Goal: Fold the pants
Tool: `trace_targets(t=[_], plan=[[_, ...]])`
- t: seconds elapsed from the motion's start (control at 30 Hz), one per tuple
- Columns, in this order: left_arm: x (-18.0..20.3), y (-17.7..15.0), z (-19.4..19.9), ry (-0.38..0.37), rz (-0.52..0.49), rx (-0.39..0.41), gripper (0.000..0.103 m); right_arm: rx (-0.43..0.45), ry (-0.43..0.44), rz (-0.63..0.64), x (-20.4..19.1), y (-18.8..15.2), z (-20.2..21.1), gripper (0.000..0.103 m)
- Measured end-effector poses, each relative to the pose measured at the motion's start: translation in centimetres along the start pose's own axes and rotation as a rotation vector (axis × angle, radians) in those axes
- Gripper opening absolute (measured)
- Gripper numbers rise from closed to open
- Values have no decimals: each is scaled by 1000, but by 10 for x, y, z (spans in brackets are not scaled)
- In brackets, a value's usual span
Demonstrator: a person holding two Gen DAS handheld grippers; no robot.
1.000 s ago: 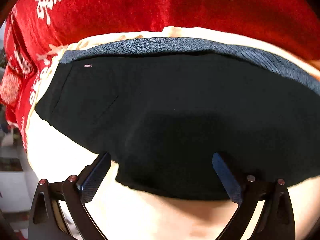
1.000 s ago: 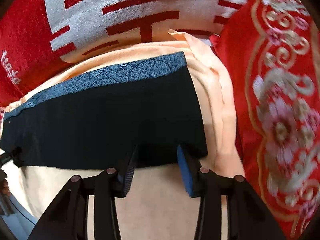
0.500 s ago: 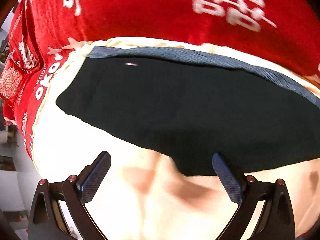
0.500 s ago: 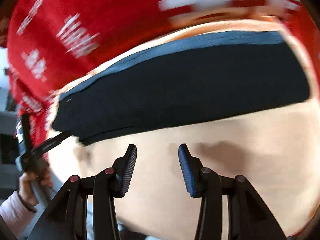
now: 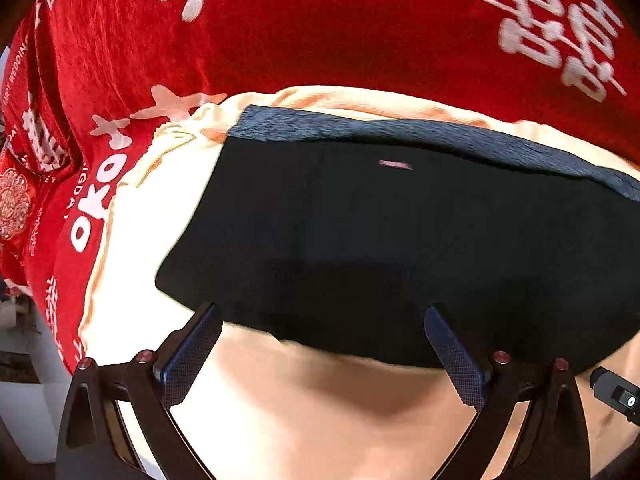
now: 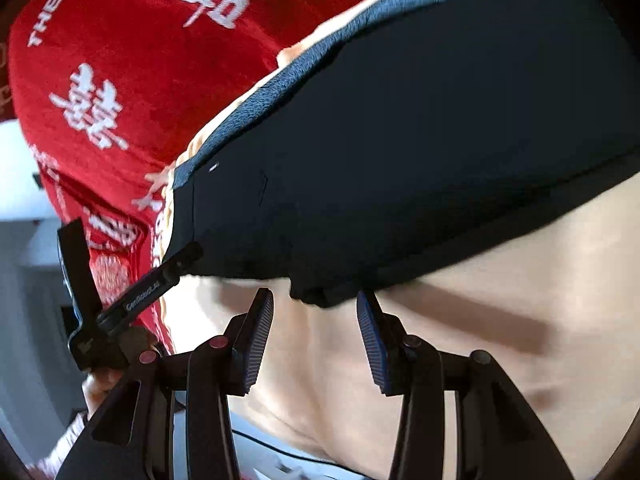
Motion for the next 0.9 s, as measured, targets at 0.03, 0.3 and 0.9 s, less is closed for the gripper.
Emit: trace_targets(t=[0.03, 0.3, 0.9], plan=[[-6, 2, -5, -1, 5, 2, 102, 5, -4, -15, 1, 0, -6, 47], [-39, 1, -42, -44, 34, -4, 102, 57, 67, -202, 10, 10, -16, 46], [-36, -6, -19, -69, -36, -4, 103, 91, -169, -107, 58, -11, 64, 33]])
Point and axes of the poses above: each gripper's, at about its wrist camera, not at the fingertips, and z roughly against the way its jaws point, x to its right, y to its top, the point moved 9 cm from there along -z, roughly the way its jaws point, and after that the axes turned 3 degrees about -z, right-handed, at the moved point
